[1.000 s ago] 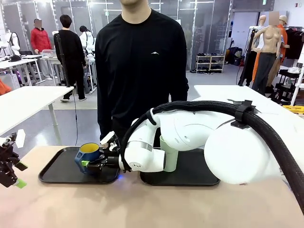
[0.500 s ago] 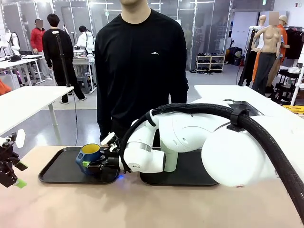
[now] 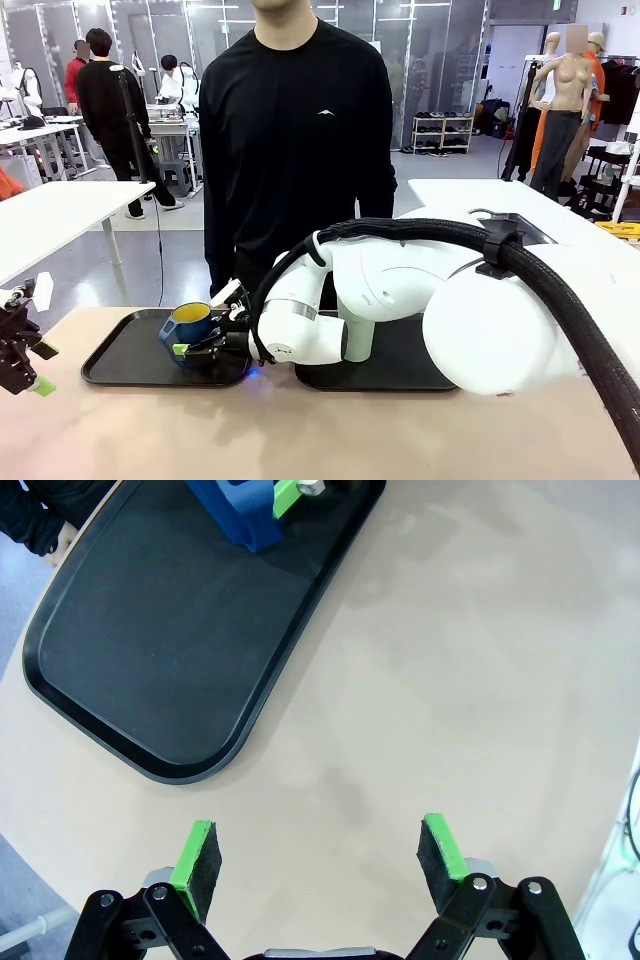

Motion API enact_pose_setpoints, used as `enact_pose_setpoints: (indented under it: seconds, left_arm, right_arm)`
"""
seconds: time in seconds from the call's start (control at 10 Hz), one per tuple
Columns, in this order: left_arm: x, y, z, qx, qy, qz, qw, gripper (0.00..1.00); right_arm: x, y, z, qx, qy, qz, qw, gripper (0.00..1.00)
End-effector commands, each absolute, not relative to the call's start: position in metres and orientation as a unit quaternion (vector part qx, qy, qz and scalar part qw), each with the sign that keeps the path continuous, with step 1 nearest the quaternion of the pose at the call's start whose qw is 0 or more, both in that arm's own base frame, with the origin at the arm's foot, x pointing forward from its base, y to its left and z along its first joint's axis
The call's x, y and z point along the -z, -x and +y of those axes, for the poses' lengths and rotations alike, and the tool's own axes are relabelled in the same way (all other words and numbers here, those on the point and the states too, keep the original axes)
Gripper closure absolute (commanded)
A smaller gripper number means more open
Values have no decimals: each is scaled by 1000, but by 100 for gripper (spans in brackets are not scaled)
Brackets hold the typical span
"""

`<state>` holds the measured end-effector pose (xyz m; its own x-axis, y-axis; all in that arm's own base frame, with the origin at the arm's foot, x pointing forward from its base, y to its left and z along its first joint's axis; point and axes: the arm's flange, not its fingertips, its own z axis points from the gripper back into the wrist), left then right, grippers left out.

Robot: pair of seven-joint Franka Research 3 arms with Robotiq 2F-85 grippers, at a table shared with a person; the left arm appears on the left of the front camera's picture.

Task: Sort and store the cups by type.
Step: Pick up the Handle plastic cup and place it into the empty Flat Tray.

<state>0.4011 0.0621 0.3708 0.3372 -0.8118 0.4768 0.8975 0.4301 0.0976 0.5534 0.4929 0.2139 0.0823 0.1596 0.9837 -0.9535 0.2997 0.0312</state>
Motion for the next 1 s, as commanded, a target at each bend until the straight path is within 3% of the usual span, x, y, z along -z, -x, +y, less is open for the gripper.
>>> enact_pose_setpoints:
  seconds: [0.0, 0.9]
  left_arm:
    - [-370, -401, 61, 520, 83, -231, 818, 0]
    - [-370, -401, 61, 520, 83, -231, 818, 0]
  right_arm:
    - [-217, -546, 494, -440, -372, -523, 628, 0]
    - [-216, -517, 461, -423, -383, -523, 633, 0]
